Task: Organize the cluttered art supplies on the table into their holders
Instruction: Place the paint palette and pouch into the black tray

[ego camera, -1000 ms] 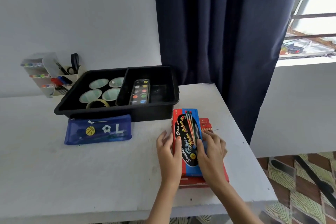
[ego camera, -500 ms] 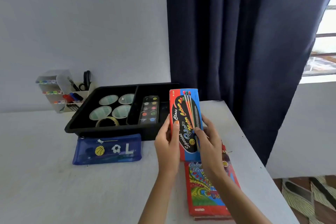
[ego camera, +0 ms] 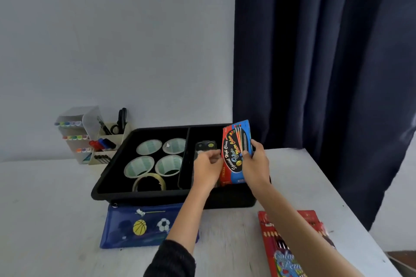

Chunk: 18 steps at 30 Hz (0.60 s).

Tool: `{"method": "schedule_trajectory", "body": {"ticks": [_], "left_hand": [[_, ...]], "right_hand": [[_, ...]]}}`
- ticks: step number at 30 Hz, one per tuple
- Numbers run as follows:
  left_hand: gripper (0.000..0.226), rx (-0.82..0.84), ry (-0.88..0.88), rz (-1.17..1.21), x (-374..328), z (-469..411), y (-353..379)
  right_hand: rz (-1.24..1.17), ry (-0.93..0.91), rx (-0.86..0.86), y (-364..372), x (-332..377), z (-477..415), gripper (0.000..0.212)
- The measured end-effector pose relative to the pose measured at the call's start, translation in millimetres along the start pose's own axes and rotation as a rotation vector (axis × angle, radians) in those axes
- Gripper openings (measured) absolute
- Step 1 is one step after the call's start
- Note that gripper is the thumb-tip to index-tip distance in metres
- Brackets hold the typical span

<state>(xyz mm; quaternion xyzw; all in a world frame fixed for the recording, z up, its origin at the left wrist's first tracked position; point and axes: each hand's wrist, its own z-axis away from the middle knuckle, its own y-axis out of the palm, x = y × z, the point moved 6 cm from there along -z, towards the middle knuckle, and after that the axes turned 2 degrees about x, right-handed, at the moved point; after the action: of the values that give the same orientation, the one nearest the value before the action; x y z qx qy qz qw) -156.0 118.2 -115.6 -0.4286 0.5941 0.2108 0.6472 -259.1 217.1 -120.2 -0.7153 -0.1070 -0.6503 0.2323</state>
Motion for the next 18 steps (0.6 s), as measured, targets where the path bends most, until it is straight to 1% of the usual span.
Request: {"method": "schedule_trajectory", "body": {"ticks": [3, 5, 7, 10, 14, 18], "left_hand": [[0.032, 0.039, -0.012, -0.168, 13, -19, -1], [0.032, 0.088, 0.005, -0.314, 19, -27, -1], [0.03, 0.156, 0.01, -0.42, 27, -33, 3], [0.026, 0.237, -0.006, -0.518, 41, -40, 11], [0.023, 0.225, 0.019, -0.648, 53, -47, 18], [0.022, 0.253, 0.053, -0.734, 58, -49, 25]], "right_hand": [[0.234, 0.025, 0.07, 18, -8, -17, 0.044], [0.344, 0.049, 0.121, 29, -13, -25, 0.046], [0.406, 0.089, 0.162, 37, -19, -31, 0.045], [0.425, 0.155, 0.195, 44, -25, -41, 0.039], [0.501, 0.198, 0.193, 48, -32, -49, 0.042], [0.734, 0.23, 0.298, 53, -41, -53, 0.047]]}}
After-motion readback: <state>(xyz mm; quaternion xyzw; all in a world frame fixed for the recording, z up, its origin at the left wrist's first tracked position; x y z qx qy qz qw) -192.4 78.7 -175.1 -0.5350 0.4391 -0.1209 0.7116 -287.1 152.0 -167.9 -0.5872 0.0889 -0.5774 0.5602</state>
